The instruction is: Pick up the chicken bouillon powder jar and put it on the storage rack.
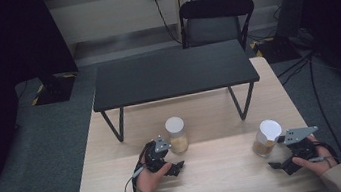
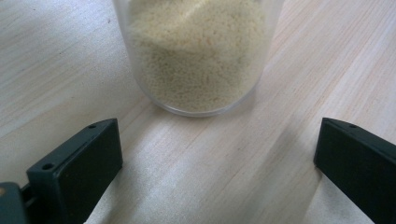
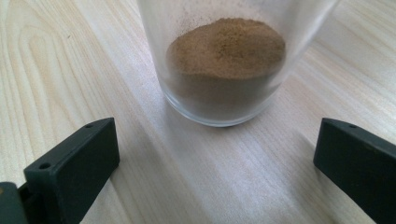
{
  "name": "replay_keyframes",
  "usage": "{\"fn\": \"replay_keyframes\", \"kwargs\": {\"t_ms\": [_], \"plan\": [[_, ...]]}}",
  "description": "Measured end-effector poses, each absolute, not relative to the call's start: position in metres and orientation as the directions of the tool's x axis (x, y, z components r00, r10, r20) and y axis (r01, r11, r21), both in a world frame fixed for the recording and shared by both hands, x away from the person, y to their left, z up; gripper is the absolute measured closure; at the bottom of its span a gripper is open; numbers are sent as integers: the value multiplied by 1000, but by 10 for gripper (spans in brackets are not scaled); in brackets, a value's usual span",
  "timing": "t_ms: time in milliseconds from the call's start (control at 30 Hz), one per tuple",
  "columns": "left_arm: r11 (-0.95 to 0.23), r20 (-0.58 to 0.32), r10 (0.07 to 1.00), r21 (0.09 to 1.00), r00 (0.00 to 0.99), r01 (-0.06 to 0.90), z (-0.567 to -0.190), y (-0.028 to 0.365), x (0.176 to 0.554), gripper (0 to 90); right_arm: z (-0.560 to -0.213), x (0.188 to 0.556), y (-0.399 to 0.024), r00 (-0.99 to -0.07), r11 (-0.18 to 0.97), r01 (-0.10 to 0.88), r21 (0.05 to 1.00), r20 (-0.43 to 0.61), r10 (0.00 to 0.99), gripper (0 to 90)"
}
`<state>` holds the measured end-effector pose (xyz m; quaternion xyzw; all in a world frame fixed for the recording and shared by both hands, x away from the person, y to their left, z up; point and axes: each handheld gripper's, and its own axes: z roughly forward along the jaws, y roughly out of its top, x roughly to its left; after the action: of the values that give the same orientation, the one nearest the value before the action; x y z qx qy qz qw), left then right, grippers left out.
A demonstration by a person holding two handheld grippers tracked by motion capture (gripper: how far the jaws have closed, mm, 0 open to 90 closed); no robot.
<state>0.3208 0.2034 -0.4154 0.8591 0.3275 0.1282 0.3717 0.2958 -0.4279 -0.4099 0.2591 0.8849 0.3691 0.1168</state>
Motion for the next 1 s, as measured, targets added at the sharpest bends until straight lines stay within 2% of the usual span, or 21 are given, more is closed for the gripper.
{"fn": "replay_keyframes", "kwargs": {"t_ms": [267, 567, 1000], "plan": [[-440, -88, 678, 746, 729, 500, -414, 210, 323, 17, -410, 296, -428, -838, 593, 372, 714, -15, 545, 0], [-396, -121, 674, 774, 728, 495, -408, 212, 326, 15, -410, 296, -428, -838, 593, 372, 714, -15, 545, 0], [-363, -125, 682, 798, 721, 481, -395, 205, 333, 16, -410, 296, -428, -838, 593, 372, 714, -15, 545, 0]]}}
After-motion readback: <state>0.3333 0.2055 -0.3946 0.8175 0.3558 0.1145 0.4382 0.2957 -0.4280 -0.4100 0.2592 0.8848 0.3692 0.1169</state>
